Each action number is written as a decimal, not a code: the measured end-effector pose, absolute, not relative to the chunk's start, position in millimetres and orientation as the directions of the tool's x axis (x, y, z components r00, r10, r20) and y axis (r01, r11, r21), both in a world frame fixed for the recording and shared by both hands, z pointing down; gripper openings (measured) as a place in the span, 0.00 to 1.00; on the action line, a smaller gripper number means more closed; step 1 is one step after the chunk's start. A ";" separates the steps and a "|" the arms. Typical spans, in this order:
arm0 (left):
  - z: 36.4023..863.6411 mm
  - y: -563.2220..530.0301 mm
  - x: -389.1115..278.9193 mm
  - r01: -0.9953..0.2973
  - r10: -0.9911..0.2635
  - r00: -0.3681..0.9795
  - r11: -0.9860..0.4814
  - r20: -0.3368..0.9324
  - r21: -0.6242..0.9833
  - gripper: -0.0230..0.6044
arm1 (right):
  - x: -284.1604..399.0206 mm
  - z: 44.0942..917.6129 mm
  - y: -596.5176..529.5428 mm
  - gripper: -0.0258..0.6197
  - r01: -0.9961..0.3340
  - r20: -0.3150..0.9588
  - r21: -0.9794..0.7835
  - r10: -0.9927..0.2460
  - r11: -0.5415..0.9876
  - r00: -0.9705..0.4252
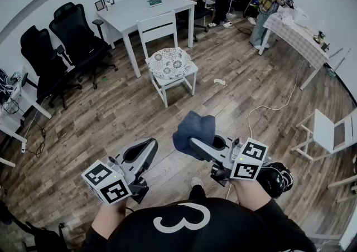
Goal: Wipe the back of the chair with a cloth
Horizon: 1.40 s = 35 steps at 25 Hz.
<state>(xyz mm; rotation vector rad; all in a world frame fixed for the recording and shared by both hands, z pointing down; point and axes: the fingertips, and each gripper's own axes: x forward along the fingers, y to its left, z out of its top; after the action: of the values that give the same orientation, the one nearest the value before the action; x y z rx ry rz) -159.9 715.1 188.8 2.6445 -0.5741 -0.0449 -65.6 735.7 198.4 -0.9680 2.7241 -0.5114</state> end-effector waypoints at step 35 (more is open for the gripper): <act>215.9 475.5 -19.8 -0.393 -0.407 0.910 -0.787 0.079 0.476 0.06 | 79.4 227.2 495.1 0.10 -0.584 -0.053 -0.437 -0.667 0.684 -0.743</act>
<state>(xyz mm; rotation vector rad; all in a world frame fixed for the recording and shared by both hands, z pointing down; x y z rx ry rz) -19.8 475.5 215.9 2.5755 -0.5765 -0.0382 79.4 495.1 227.2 -1.0115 2.6885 -0.5909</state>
